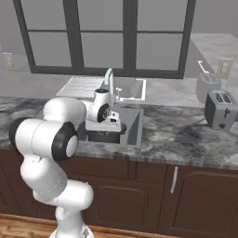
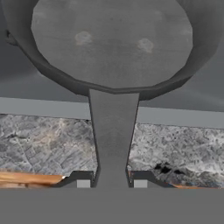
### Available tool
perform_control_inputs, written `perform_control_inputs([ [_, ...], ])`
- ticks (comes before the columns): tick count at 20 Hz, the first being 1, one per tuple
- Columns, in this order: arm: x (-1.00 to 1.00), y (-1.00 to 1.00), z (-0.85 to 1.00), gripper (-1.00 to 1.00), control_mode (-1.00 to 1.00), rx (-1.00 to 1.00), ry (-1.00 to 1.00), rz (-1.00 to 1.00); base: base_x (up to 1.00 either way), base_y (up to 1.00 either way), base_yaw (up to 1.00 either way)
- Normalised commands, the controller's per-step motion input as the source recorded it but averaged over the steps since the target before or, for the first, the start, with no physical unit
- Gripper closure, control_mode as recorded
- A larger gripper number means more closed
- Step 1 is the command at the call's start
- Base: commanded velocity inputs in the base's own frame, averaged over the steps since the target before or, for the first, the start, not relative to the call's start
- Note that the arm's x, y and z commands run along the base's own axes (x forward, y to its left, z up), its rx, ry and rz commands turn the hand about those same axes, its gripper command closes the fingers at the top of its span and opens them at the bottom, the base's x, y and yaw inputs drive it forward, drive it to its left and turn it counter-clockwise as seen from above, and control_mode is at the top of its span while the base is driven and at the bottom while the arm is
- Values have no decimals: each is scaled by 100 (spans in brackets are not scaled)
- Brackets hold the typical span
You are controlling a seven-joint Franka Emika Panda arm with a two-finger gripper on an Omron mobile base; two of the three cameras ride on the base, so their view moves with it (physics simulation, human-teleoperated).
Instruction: Move the pot and pan from the stove into the sink.
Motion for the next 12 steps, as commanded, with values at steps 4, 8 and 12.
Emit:
perform_control_inputs([
  [4,32,3,-18,100,-100,-1,0,0,0,0,0],
  [8,40,11,-17,100,-100,-2,1,0,0,0,0],
  [12,51,13,-11,100,-100,-1,2,0,0,0,0],
])
